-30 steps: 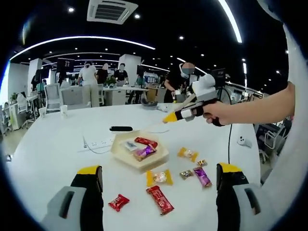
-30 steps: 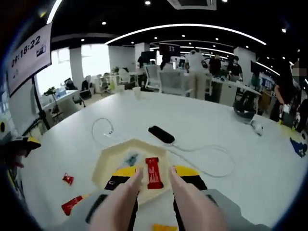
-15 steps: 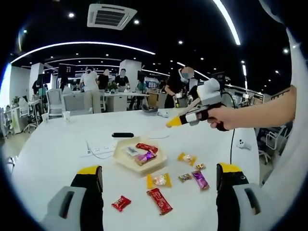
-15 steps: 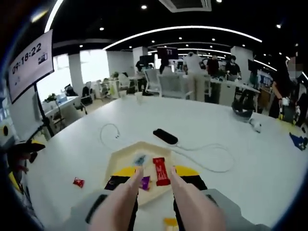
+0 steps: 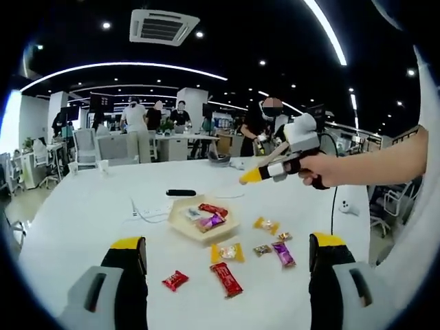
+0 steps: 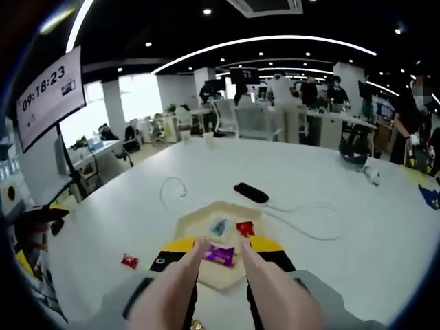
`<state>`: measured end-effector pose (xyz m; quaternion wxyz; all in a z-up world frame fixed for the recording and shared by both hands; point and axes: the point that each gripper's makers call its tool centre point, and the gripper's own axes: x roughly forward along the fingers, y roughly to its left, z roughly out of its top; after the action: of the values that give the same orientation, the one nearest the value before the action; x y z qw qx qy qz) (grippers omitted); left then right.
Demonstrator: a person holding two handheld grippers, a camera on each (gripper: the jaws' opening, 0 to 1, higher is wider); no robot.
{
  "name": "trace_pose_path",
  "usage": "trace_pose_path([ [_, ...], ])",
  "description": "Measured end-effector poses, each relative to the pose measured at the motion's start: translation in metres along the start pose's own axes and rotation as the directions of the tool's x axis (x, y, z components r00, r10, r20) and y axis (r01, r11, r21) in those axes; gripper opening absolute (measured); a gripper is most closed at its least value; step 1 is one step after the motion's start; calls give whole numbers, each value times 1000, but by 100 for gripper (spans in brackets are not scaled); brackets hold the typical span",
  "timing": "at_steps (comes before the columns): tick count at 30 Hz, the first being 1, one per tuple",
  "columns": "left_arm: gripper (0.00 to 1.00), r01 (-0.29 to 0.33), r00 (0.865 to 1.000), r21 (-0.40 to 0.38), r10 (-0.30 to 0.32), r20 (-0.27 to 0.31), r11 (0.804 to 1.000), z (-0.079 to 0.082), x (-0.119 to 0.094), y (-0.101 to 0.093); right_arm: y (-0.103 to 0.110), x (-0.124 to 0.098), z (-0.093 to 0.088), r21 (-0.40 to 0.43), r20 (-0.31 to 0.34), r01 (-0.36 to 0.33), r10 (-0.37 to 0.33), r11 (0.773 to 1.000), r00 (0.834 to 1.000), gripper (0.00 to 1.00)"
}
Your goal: Place the target food into the container with the food tongs after gripping and lifting it, then release it inside without dropping or visibly crushing the food.
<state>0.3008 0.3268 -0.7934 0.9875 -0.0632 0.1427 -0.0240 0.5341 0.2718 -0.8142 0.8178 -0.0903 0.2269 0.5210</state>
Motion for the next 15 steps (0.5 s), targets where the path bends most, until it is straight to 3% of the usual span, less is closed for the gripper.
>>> trace_pose_path([
  [4, 99, -2, 1000, -2, 2, -6, 1000, -2, 2, -1, 1, -2, 1, -3, 6, -11, 11, 1000, 1000, 26],
  [10, 99, -18, 999, -14, 19, 28, 1000, 9, 4, 7, -2, -1, -1, -11, 6, -14, 14, 1000, 1000, 26],
  [15, 99, -4, 1000, 4, 4, 9, 1000, 9, 4, 7, 3, -4, 6, 18, 32, -26, 25, 1000, 999, 27],
])
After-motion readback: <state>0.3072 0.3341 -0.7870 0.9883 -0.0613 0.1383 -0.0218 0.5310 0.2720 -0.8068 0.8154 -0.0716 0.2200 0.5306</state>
